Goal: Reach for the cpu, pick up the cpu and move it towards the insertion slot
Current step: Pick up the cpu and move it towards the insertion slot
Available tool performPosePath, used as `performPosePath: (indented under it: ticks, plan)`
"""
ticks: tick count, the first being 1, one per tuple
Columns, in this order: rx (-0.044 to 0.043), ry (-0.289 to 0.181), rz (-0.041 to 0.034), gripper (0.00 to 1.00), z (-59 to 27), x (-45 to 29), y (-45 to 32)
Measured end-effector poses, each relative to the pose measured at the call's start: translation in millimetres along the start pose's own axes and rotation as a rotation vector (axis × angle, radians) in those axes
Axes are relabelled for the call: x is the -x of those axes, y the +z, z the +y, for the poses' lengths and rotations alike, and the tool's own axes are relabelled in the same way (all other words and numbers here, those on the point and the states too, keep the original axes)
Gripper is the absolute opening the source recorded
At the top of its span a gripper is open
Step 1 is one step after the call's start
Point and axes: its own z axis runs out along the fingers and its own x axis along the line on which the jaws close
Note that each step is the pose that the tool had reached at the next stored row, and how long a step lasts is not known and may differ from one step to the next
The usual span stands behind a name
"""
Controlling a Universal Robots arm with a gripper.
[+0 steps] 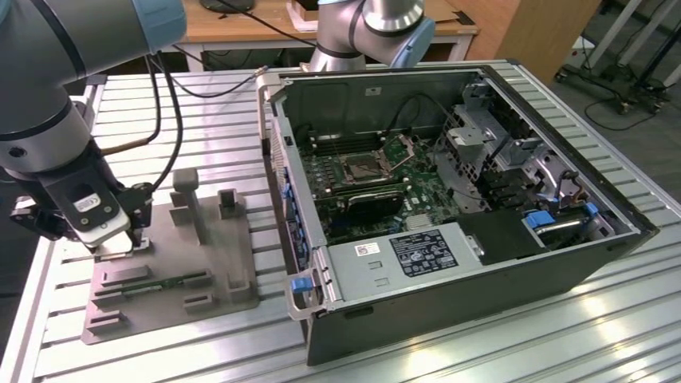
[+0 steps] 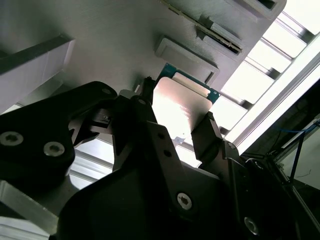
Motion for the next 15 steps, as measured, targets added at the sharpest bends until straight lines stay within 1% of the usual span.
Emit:
performPosePath:
  ticks: [6,15]
  plan:
    - [-0.0001,0.000,0.0001,0.54,0.0,0.0,-1.0]
    - [0.0001,0.000,-0.0001,0.54,0.3,0.1,-5.9]
